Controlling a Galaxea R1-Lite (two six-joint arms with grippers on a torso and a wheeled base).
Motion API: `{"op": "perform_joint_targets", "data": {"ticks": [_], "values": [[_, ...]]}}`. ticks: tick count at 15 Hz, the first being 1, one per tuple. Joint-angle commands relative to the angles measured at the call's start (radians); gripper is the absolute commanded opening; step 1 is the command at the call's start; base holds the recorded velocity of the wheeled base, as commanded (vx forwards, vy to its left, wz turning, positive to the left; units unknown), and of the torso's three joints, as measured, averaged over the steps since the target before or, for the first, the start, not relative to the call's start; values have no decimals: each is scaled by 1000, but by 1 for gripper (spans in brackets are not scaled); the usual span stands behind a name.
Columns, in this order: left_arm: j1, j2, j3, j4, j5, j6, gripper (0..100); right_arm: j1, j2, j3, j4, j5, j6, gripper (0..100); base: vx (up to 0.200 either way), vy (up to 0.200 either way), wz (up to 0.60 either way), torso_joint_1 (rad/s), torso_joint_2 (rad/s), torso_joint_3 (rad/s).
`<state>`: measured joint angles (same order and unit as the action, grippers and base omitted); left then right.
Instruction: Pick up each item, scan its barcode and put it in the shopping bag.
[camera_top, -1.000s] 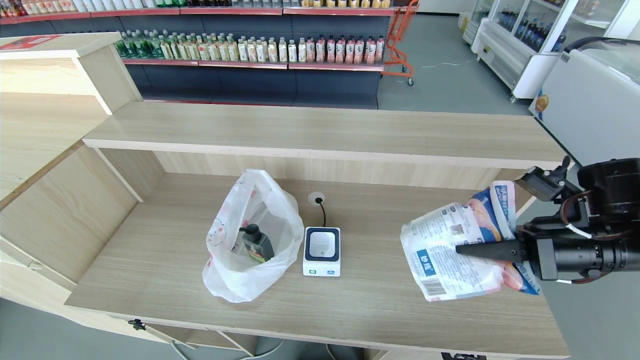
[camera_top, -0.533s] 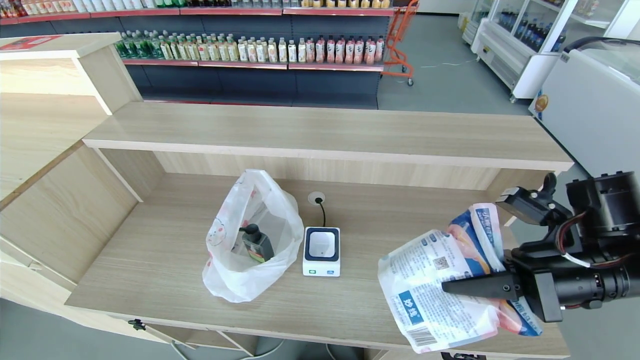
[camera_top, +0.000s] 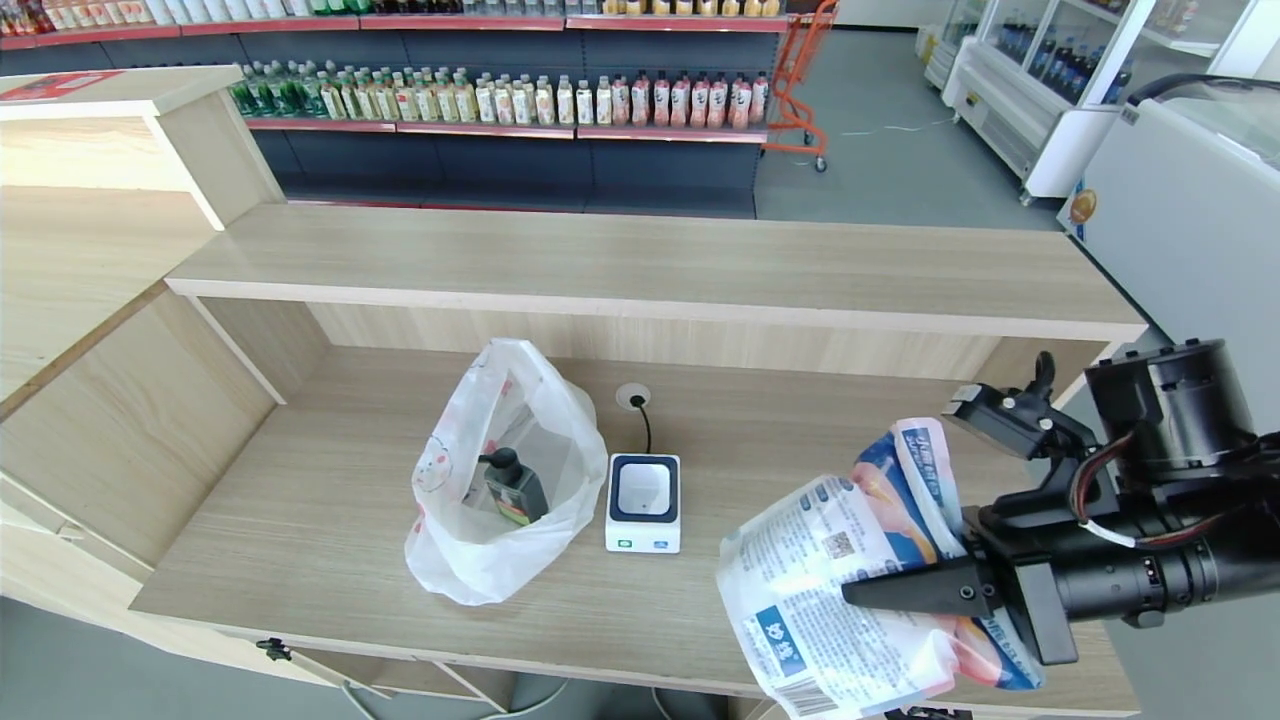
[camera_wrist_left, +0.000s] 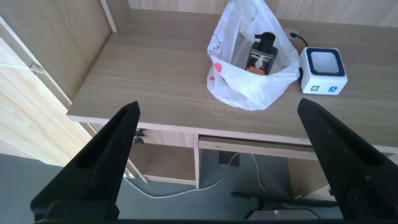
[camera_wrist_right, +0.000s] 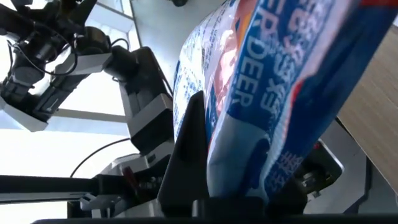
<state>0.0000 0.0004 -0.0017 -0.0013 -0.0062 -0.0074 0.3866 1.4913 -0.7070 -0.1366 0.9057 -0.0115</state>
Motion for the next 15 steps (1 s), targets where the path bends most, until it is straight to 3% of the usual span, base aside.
{"op": "perform_joint_targets", "data": {"ticks": [1,3,7,15], "values": [[0,0,0,0,0,0,100,20,9,-14,-1,-4,25,0,0,0,0,0,0,0],[0,0,0,0,0,0,100,63,14,-32,-1,-73,71,0,0,0,0,0,0,0],[0,0,0,0,0,0,100,127,30,-45,-15,-108,90,0,0,0,0,0,0,0],[0,0,0,0,0,0,100,127,29,-45,-17,-128,87,0,0,0,0,0,0,0]]}}
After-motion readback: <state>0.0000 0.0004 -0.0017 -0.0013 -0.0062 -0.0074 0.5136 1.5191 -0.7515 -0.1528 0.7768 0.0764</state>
